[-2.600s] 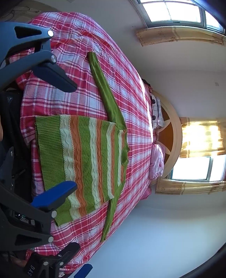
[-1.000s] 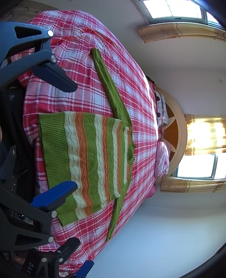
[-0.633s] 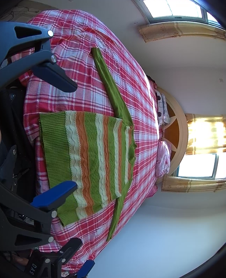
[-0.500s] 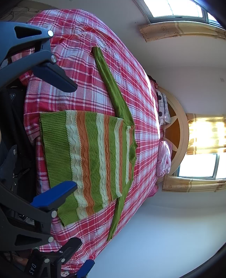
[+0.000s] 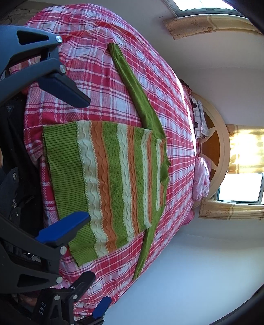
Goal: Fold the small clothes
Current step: 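Move the right gripper to the sweater cuff and grasp it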
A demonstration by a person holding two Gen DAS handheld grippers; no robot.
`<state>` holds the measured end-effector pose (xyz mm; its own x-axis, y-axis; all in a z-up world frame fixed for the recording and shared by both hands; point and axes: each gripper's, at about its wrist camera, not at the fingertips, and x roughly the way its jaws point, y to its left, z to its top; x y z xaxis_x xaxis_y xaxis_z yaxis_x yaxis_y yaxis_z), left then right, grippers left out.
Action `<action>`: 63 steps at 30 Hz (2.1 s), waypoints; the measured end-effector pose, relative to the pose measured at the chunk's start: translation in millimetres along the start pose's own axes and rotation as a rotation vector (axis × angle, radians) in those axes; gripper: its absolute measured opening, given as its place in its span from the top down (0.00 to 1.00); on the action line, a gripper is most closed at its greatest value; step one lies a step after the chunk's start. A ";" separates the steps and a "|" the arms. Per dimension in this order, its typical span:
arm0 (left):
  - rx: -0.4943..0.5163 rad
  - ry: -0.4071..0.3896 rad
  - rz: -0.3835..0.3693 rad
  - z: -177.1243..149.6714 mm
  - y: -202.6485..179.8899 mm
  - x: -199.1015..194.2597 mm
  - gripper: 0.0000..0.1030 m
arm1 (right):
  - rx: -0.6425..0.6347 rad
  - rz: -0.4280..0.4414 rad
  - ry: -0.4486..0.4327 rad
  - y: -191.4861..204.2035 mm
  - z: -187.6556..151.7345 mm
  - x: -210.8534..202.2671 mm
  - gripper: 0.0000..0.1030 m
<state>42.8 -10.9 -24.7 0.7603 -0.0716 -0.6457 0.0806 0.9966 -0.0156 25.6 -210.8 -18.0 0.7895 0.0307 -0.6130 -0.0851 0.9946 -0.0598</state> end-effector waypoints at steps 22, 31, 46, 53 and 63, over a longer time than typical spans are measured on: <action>0.139 -0.014 0.151 68.0 6.2 140.0 0.00 | 0.064 -0.111 0.092 -95.3 40.6 134.5 0.01; 0.133 0.033 0.186 96.3 10.7 202.1 0.00 | 0.169 -0.154 0.172 -172.3 53.9 192.4 0.01; 0.155 0.078 0.157 128.0 -23.3 280.6 0.00 | 0.553 -0.187 0.170 -336.4 41.5 218.7 0.01; 0.158 0.106 0.130 134.8 -39.4 308.1 0.00 | 0.776 -0.195 0.143 -410.6 11.4 198.0 0.19; 0.065 0.150 0.116 138.3 -25.4 330.9 0.00 | 1.007 -0.254 0.075 -481.7 -22.8 179.5 0.37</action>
<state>381.5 -65.4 -132.4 0.6630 0.0553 -0.7466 0.0433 0.9928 0.1120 194.4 -686.6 -117.2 0.6707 -0.1632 -0.7235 0.6519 0.5950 0.4701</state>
